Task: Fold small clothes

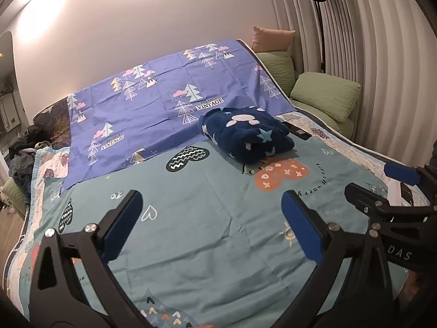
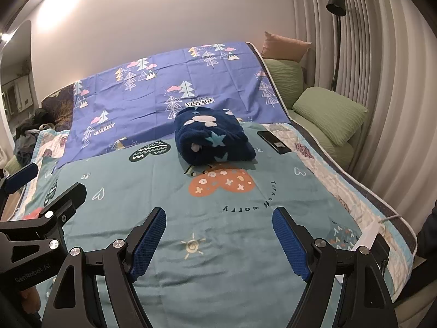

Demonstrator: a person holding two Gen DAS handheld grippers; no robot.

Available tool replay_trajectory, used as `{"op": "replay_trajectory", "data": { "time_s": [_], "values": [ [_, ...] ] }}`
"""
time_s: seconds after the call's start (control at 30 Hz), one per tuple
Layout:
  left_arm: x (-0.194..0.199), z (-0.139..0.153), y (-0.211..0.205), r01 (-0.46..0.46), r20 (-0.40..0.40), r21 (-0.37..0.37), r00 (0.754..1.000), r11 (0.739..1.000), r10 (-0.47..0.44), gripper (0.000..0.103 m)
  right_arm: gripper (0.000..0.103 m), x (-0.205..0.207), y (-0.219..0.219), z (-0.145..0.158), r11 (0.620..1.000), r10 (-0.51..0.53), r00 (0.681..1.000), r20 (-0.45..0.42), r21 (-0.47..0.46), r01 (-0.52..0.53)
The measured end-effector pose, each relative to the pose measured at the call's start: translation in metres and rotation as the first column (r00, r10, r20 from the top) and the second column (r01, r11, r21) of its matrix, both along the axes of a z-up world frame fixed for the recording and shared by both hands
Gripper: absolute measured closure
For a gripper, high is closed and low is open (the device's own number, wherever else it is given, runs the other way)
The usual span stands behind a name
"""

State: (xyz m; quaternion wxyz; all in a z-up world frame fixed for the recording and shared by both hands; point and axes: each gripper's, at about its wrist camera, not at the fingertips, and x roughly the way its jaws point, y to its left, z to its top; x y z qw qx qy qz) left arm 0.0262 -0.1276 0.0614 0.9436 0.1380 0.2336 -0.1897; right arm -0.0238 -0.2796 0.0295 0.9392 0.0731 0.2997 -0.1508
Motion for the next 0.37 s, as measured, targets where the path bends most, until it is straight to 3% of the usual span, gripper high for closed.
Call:
{"op": "replay_trajectory", "data": {
  "time_s": [0.37],
  "values": [
    [-0.0009, 0.0019, 0.0000, -0.003, -0.002, 0.003, 1.000, 1.000, 0.003, 0.002, 0.021, 0.0038, 0.0037, 0.0026, 1.000, -0.002, 1.000, -0.001, -0.019, 0.002]
  ]
}}
